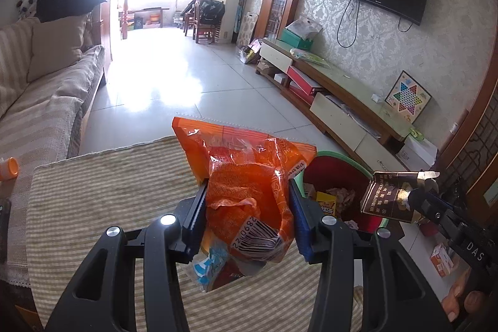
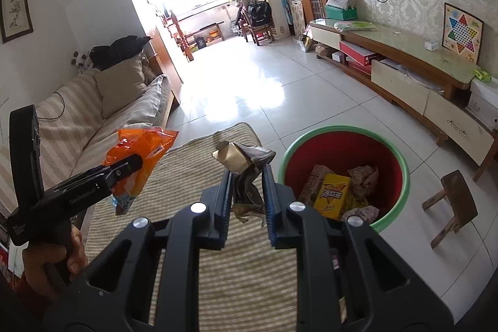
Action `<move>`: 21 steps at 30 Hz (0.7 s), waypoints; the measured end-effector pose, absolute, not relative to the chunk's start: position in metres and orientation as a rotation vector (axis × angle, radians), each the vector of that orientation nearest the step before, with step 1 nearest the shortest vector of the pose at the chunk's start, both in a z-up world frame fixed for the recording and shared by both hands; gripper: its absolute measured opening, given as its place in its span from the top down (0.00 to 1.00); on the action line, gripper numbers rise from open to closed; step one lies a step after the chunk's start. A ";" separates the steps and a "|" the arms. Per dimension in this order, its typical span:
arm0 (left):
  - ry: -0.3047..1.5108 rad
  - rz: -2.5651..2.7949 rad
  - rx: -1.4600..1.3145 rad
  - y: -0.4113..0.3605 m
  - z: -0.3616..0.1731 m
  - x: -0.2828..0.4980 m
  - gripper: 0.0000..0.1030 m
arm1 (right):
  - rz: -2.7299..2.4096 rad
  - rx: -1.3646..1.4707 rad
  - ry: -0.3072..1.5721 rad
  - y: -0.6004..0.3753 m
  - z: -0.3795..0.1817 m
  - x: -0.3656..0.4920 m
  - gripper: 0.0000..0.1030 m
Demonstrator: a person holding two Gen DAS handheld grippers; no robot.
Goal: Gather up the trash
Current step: 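Carry the orange bag and brown carton over the red bin with both grippers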
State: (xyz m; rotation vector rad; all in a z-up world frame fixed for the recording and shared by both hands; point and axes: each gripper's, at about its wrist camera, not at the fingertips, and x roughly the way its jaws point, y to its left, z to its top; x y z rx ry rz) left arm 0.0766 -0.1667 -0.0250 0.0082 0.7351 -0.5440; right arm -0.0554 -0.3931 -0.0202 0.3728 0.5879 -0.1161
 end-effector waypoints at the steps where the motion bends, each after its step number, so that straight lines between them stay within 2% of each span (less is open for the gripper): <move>1: 0.737 -0.550 0.011 -0.172 -0.025 0.077 0.57 | -0.124 0.375 0.585 -0.398 -0.020 -0.057 0.82; 21: 0.768 -0.682 0.053 -0.229 -0.034 0.081 0.57 | -0.201 0.394 0.509 -0.429 -0.005 -0.079 0.82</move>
